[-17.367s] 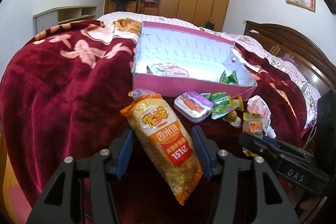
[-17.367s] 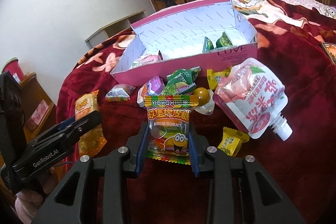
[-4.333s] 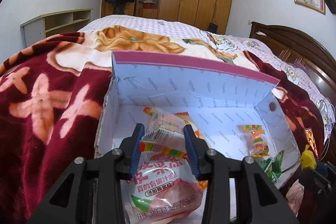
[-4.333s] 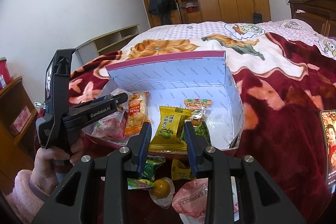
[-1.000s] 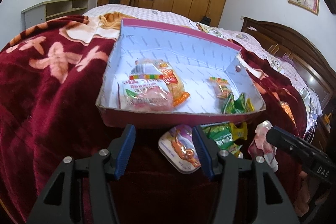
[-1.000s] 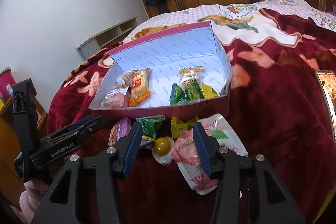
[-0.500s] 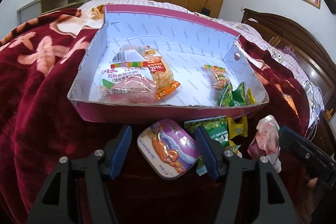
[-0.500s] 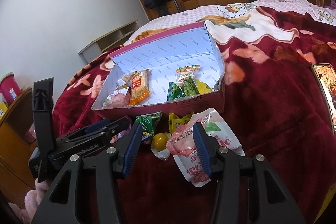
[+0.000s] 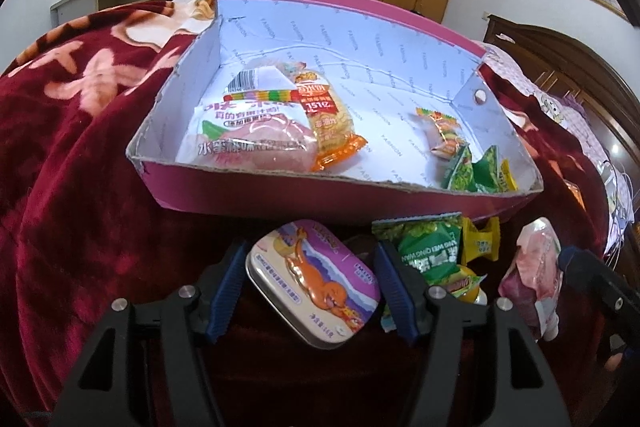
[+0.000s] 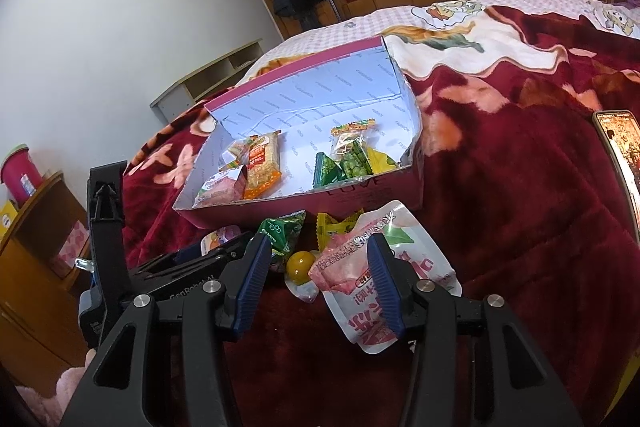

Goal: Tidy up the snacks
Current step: 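Withdraw both grippers from the box back toward the snack pile, then grasp and lift the printed tin with the left gripper while the right gripper grasps a green snack packet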

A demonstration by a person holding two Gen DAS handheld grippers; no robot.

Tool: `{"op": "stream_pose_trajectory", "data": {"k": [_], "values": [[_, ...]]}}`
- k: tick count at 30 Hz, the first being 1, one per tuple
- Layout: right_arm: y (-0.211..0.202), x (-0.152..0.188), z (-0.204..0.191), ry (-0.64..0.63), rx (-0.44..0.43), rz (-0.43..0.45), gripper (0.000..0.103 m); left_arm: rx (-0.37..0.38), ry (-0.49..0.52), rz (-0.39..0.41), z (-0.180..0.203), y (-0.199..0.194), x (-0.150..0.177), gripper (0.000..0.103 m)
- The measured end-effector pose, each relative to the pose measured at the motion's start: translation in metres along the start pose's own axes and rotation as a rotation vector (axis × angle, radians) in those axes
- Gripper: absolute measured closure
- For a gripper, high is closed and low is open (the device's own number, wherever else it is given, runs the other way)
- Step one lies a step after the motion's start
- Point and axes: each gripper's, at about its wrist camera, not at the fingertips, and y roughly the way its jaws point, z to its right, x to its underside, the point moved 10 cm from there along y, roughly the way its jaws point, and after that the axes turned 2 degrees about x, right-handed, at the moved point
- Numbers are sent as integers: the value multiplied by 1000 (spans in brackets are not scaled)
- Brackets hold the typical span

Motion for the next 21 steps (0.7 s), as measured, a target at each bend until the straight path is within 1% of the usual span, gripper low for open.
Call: {"op": "stream_pose_trajectory", "data": {"k": [3,4,10,11,13,14,18,21], "values": [[0,0,0,-1,1,0,52,-5,1,-1,1,0,1,37],[0,0,1,-1,1,0,52,-5,10,0,2,-1,1,39],[0,1,0,-1,-1,-1,52,0,38,6,4,-5,3,40],[0,1,0,-1,-1,-1,52,1,40,8,4,-6,3,42],[0,1,1,-3,1,0,52,0,42,20,2,-11,2,49],[0,1,0,-3,1,1,52,4,39,27,0,-14,0,58],[0,1,-2,-6,4,0,52,15,23,32,-7,-19,-3,59],[0,2,-5,-10,3,-2,52,34,33,4,-8,-16,2,57]]}}
